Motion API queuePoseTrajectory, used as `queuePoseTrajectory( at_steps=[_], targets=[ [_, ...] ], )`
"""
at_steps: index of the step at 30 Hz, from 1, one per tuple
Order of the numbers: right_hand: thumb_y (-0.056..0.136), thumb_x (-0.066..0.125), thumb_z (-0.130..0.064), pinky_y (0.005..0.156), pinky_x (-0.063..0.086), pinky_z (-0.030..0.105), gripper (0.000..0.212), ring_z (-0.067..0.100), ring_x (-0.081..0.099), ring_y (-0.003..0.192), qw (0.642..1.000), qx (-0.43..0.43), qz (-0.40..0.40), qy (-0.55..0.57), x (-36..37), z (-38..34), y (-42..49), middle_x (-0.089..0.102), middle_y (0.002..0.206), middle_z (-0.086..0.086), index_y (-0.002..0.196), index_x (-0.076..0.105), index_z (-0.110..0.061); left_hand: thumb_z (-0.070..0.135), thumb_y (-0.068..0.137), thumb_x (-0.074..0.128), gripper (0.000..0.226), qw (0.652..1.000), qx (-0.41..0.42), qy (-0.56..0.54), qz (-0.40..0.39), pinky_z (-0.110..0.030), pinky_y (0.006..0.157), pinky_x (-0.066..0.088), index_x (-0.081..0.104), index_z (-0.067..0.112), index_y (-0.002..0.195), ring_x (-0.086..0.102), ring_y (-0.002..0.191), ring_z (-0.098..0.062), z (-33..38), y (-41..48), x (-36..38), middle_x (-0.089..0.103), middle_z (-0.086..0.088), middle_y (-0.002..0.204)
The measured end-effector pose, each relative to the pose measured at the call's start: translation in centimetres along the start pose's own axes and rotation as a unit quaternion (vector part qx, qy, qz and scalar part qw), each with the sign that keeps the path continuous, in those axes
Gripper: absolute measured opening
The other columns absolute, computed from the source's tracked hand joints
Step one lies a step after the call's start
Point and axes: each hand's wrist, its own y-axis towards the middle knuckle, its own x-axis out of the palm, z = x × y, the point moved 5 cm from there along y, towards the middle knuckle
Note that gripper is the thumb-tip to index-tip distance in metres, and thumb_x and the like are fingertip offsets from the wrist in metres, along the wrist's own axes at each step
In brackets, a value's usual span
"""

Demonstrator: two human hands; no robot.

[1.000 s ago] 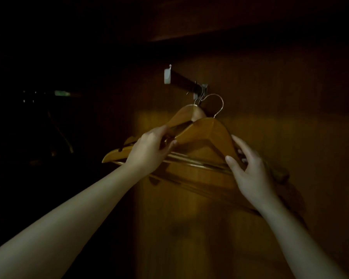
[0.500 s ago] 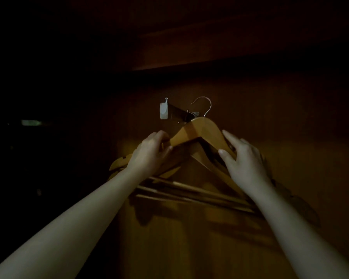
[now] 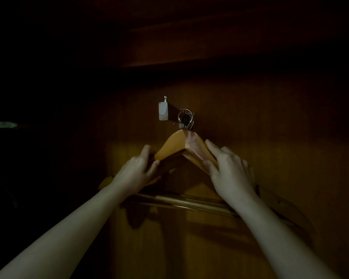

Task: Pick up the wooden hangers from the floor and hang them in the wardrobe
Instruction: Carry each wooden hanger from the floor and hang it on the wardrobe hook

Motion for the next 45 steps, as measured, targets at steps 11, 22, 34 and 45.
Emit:
queuePoseTrajectory(
  at_steps=[11, 22, 34, 45],
  targets=[
    [0.092, 0.053, -0.03, 0.096, 0.04, 0.032, 0.072, 0.017, 0.04, 0.125, 0.998, -0.021, 0.03, -0.057, 2.0, 0.7, -1.6, 0.046, 0.135, -0.006, 0.149, 0.008, -0.032, 0.028, 0.097, 0.044, 0.042, 0.994, 0.069, 0.048, 0.075, -0.026, 0.087, 0.048, 0.038, 0.021, 0.138, 0.058, 0.107, -0.014, -0.7, -1.1, 1.2, 0.058, 0.0, 0.122],
    [0.082, 0.068, -0.011, 0.068, 0.053, 0.037, 0.085, 0.026, 0.061, 0.097, 0.991, -0.048, 0.055, -0.114, 3.1, 3.0, -1.1, 0.063, 0.114, 0.005, 0.149, 0.018, -0.029, 0.014, 0.08, 0.07, 0.027, 0.97, 0.066, 0.157, 0.175, -0.031, 0.05, 0.05, 0.062, 0.008, 0.105, 0.064, 0.067, -0.023, 0.1, -1.8, 1.8, 0.066, -0.007, 0.081],
    [0.088, 0.06, -0.03, 0.094, 0.044, 0.041, 0.058, 0.026, 0.054, 0.118, 0.987, -0.101, 0.07, -0.107, 2.2, 3.7, -1.3, 0.058, 0.128, 0.007, 0.14, 0.041, -0.013, 0.041, 0.098, 0.031, 0.062, 0.986, -0.071, 0.112, 0.098, -0.04, 0.119, 0.012, 0.007, 0.016, 0.149, 0.012, 0.146, -0.02, 0.7, -3.9, 4.2, 0.016, -0.005, 0.157],
    [0.09, 0.039, -0.032, 0.101, 0.04, 0.039, 0.04, 0.02, 0.044, 0.123, 0.976, -0.184, 0.07, -0.097, 2.3, 2.3, -7.7, 0.058, 0.125, 0.002, 0.122, 0.058, -0.017, 0.045, 0.098, 0.027, 0.059, 0.992, -0.043, 0.108, 0.04, -0.034, 0.119, 0.002, 0.004, 0.028, 0.15, -0.004, 0.146, -0.009, 1.8, -11.1, 5.5, 0.0, 0.007, 0.159]
  ],
)
